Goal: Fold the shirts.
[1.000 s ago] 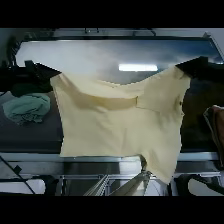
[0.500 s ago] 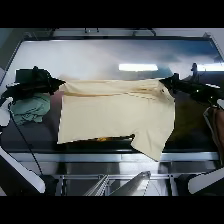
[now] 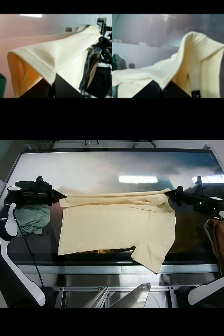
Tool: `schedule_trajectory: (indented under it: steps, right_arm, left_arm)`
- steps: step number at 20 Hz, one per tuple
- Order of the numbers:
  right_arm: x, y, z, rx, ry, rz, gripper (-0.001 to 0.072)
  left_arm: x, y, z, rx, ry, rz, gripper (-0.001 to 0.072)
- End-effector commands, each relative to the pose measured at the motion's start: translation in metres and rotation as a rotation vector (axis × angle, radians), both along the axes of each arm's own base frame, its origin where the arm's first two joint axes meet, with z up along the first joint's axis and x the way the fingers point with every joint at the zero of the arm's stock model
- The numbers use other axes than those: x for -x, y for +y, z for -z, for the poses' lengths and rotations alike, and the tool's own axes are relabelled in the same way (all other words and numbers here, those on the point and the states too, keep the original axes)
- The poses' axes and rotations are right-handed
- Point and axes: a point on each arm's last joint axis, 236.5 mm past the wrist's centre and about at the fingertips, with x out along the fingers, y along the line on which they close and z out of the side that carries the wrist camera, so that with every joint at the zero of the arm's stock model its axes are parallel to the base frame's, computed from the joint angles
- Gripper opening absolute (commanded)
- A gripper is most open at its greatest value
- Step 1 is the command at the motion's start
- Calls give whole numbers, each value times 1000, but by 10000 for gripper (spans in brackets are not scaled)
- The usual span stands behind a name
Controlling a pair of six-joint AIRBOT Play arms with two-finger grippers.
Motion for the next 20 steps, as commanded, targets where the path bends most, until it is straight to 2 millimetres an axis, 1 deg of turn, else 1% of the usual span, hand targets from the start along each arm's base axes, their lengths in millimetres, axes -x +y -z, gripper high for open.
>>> schedule_trajectory:
  steps: [1, 2, 4, 5, 6, 7, 8, 10, 11, 12, 13, 14, 15, 16, 17, 18, 20]
  right_arm:
    - [26, 5, 32, 115, 102, -106, 23]
    - [34, 3, 41, 150, 130, -130, 24]
    - [45, 1, 54, 205, 169, -170, 24]
    - [47, 3, 53, 201, 171, -181, 27]
    - [47, 4, 51, 199, 167, -186, 108]
    - [46, 3, 45, 200, 156, -190, 212]
    - [45, 0, 35, 217, 138, -199, 256]
    - [47, -14, 10, 286, 121, -214, 256]
    - [53, -26, -3, 333, 146, -203, 256]
    - [63, -39, -11, 380, 186, -192, 256]
    - [80, -51, -15, 415, 254, -190, 256]
    - [104, -59, -17, 435, 340, -201, 255]
    - [130, -62, -17, 432, 422, -206, 253]
    - [154, -59, -16, 405, 486, -201, 246]
    - [176, -53, -14, 373, 541, -176, 246]
    - [202, -44, -9, 336, 611, -132, 246]
    - [251, -18, 1, 281, 713, -75, 253]
  left_arm:
    - [27, 8, 29, -132, 111, 90, 18]
    - [30, 11, 33, -155, 122, 100, 17]
    - [30, 11, 33, -154, 122, 100, 10]
    - [32, 8, 30, -135, 125, 109, 18]
    - [34, 4, 24, -108, 133, 116, 132]
    - [35, 1, 16, -79, 155, 112, 318]
    - [34, 4, 8, -77, 165, 110, 335]
    - [30, 14, -17, -87, 153, 104, 334]
    - [28, 21, -31, -100, 125, 89, 334]
    - [27, 29, -45, -112, 102, 65, 334]
    - [32, 38, -55, -127, 92, 44, 334]
    - [43, 49, -59, -158, 93, 36, 334]
    - [56, 61, -58, -202, 115, 34, 333]
    - [72, 71, -55, -241, 149, 32, 333]
    - [91, 76, -53, -263, 173, 33, 333]
    - [107, 77, -51, -258, 186, 22, 332]
    - [135, 74, -42, -248, 186, -12, 332]
